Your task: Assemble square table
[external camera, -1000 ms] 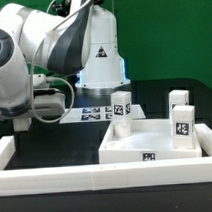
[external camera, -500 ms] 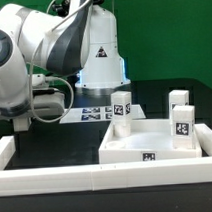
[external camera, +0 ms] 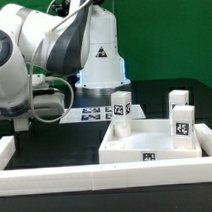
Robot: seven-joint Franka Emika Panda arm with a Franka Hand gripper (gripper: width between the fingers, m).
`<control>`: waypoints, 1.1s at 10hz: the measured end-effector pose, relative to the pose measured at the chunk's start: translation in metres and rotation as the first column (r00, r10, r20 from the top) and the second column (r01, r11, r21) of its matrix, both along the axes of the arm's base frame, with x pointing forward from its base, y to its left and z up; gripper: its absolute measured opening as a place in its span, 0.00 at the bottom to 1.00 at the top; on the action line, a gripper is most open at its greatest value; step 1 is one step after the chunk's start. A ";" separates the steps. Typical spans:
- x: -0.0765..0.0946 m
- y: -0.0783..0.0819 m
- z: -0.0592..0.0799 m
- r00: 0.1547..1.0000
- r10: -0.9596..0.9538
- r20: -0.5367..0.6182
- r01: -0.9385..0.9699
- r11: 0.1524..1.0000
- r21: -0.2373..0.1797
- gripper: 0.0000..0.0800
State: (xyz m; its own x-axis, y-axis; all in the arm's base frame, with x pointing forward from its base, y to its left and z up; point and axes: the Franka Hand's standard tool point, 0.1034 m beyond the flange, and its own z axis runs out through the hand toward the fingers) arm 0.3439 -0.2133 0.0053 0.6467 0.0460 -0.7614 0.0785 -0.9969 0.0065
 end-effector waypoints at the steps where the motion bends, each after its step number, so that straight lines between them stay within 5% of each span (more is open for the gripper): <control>1: 0.001 0.000 0.001 1.000 0.000 0.000 0.000 1.000 0.002 0.36; 6: 0.033 0.023 0.071 0.998 -0.016 0.062 0.013 0.998 0.057 0.36; 9: 0.032 0.022 0.067 0.997 -0.012 0.075 0.007 0.998 0.056 0.36; 11: 0.043 0.023 0.058 0.975 -0.021 0.221 0.007 0.998 0.064 0.36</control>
Offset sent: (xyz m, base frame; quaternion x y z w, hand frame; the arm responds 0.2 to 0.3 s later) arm 0.0110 0.0175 0.0722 0.0284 0.0014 0.0322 0.9991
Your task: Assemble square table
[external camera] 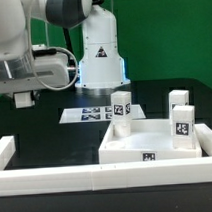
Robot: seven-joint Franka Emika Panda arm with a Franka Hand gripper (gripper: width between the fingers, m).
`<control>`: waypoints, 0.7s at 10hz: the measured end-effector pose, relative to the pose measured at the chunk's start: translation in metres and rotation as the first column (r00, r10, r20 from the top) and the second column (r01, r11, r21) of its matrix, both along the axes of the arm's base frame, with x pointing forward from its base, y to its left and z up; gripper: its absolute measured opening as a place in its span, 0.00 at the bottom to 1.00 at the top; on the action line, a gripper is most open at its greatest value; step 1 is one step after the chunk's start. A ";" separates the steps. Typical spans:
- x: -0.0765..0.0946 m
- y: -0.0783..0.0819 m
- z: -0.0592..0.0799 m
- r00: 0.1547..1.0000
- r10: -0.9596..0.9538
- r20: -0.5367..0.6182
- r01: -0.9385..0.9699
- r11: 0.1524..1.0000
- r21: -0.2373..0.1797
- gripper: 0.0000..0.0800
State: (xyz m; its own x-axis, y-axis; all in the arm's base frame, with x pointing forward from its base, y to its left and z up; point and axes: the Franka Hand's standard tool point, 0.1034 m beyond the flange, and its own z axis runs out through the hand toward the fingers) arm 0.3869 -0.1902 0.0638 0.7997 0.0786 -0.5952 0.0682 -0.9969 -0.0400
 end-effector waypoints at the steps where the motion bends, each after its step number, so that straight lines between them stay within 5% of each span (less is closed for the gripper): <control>1: 0.015 0.007 0.001 0.997 -0.024 0.069 0.024 1.000 0.009 0.36; 4: 0.058 0.029 0.026 0.952 -0.099 0.291 0.091 0.995 0.041 0.36; 7: 0.070 0.038 0.040 0.901 -0.136 0.411 0.129 0.991 0.045 0.36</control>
Offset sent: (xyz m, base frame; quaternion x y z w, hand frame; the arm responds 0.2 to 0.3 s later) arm 0.0384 0.0304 0.0241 0.0427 0.1691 0.0630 0.9826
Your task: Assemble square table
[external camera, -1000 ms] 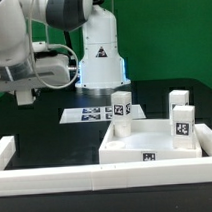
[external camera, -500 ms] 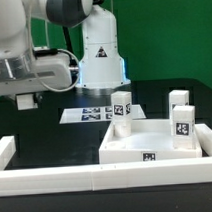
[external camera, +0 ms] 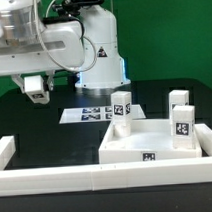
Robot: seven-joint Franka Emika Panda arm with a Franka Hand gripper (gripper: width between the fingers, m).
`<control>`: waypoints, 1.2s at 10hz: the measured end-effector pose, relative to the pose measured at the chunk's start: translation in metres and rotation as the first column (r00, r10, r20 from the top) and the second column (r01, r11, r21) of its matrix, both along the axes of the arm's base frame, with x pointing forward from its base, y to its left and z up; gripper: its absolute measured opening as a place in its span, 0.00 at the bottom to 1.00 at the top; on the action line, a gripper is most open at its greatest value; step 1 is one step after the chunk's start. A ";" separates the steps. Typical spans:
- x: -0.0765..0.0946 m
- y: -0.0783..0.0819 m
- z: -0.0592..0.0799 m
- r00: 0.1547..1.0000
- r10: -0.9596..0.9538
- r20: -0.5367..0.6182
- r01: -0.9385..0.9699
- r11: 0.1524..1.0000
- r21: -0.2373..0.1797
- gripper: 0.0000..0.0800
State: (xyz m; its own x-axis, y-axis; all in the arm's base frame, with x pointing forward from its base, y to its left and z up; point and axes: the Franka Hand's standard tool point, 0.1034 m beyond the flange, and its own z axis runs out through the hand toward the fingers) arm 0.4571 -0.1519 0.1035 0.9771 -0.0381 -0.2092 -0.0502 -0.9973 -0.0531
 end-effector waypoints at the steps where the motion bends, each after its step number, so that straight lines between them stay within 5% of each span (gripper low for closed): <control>1: 0.001 -0.006 -0.003 0.995 0.016 0.100 -0.013 1.000 -0.028 0.36; 4: 0.003 -0.020 -0.001 0.953 0.034 0.301 0.000 0.994 -0.111 0.36; 6: 0.005 -0.003 0.006 0.907 -0.006 0.422 0.067 0.989 -0.130 0.36; 9: 0.043 0.042 0.017 0.887 -0.102 0.450 0.145 0.988 -0.062 0.36; 12: 0.053 0.088 0.006 0.858 -0.198 0.474 0.234 0.972 -0.017 0.36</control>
Offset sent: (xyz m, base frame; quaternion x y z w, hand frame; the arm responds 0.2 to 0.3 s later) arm 0.0000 0.0000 0.0000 0.0000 0.2571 0.0000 0.9664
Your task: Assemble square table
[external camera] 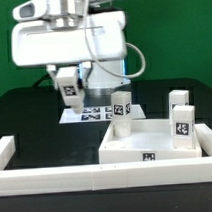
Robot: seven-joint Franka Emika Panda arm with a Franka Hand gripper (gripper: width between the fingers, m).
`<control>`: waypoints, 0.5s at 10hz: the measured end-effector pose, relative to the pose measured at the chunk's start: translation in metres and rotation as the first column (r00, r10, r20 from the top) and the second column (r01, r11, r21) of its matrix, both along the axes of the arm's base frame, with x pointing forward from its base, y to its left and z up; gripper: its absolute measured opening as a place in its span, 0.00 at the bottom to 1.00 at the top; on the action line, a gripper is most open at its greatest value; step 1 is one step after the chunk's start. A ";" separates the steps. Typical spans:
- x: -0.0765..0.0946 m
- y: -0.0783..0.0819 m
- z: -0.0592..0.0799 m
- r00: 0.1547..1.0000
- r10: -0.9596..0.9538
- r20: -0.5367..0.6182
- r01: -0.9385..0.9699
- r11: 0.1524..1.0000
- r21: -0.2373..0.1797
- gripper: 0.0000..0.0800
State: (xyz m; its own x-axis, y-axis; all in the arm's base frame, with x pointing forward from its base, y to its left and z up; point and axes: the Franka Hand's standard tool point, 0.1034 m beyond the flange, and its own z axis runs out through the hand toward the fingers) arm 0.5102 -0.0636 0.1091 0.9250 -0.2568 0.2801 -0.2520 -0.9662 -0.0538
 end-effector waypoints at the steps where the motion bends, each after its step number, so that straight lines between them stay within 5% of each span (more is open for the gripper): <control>1: -0.002 0.009 -0.003 1.000 -0.004 -0.017 0.004 1.000 0.014 0.36; 5: -0.004 0.000 -0.004 1.000 -0.011 0.014 0.012 1.000 -0.020 0.36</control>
Offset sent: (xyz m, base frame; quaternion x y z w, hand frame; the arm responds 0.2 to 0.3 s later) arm 0.0000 0.0000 0.0000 0.0000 0.0000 0.0000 1.0000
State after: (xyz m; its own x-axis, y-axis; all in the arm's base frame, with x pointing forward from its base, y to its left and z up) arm 0.5061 -0.0637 0.1052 0.9180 -0.2617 0.2980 -0.2625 -0.9642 -0.0381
